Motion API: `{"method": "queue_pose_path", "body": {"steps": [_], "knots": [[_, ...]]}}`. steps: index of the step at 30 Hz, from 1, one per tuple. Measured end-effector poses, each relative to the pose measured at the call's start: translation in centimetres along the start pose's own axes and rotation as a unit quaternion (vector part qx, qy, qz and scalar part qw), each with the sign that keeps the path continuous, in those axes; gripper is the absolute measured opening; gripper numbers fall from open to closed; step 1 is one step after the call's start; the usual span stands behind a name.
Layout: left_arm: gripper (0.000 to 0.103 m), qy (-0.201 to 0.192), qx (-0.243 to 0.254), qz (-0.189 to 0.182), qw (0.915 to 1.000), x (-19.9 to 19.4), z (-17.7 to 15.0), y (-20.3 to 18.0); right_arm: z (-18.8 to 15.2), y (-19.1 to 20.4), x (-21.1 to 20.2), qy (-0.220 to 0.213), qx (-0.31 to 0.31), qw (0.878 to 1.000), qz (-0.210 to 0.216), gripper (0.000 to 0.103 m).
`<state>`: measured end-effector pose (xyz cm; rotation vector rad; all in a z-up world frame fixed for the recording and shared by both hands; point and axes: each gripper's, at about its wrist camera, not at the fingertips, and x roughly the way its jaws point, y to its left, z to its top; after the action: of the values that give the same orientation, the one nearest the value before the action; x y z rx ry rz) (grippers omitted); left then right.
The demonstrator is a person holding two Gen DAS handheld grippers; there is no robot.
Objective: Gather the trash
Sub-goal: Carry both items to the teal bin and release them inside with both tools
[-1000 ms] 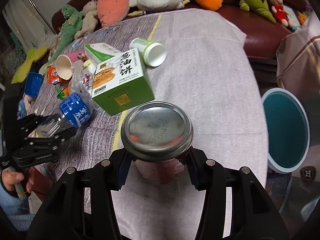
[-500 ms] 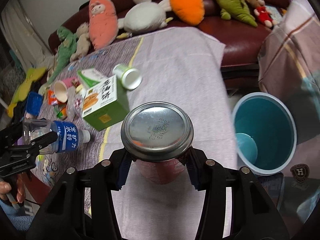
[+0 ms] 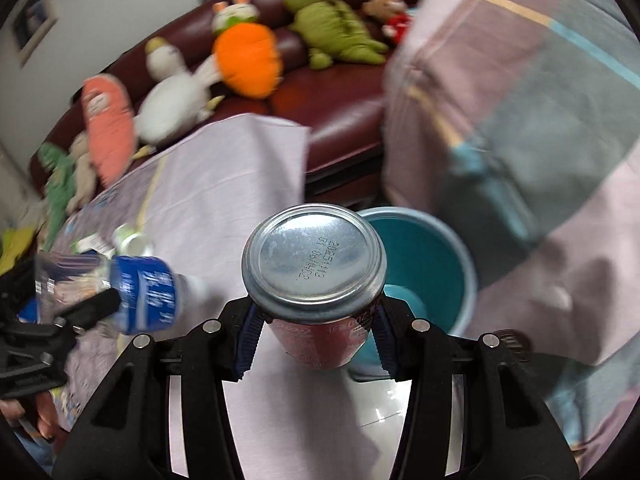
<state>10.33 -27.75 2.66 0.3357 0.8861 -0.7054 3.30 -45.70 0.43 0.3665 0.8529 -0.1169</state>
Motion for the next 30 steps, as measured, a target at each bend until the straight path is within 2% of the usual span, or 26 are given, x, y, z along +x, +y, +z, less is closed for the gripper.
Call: {"method": "queue_pose_path", "body": {"steps": [7, 12, 14, 15, 20, 24, 26, 27, 29, 30], "knots": [[0.066, 0.045, 0.022, -0.063, 0.9968, 9.6, 2.5, -3.7, 0.4, -5.0, 2.1, 0.020, 0.039, 0.998, -0.036, 0.047], [0.067, 0.073, 0.019, -0.070, 0.9947, 14.0, 2.8, -4.5, 0.6, -6.2, 3.9, 0.040, 0.040, 0.997, -0.047, 0.047], [0.078, 0.079, 0.028, -0.061, 0.9947, 15.1, 2.9, -5.0, 0.5, -6.6, 4.5, 0.047, 0.041, 0.997, -0.048, 0.047], [0.085, 0.078, 0.030, -0.060, 0.9947, 15.1, 2.7, -4.9, 0.5, -6.8, 4.8, 0.050, 0.041, 0.997, -0.048, 0.047], [0.087, 0.084, 0.021, -0.055, 0.9947, 15.5, 2.4, -4.1, 0.6, -7.0, 5.8, 0.057, 0.045, 0.996, -0.045, 0.047], [0.095, 0.072, 0.009, -0.049, 0.9962, 14.4, 2.2, -3.1, 0.6, -6.8, 6.3, 0.063, 0.040, 0.996, -0.046, 0.047], [0.096, 0.067, 0.004, -0.045, 0.9967, 13.6, 2.0, -2.6, 0.6, -6.6, 6.6, 0.068, 0.040, 0.996, -0.046, 0.047], [0.097, 0.066, 0.001, -0.043, 0.9969, 13.3, 1.9, -2.3, 0.7, -6.6, 6.8, 0.070, 0.041, 0.996, -0.045, 0.049], [0.098, 0.063, -0.006, -0.039, 0.9972, 12.6, 1.6, -1.6, 0.7, -6.4, 7.1, 0.074, 0.045, 0.995, -0.042, 0.063], [0.098, 0.061, -0.012, -0.041, 0.9972, 12.3, 1.3, -1.3, 0.8, -6.2, 7.1, 0.072, 0.042, 0.996, -0.043, 0.065]]}}
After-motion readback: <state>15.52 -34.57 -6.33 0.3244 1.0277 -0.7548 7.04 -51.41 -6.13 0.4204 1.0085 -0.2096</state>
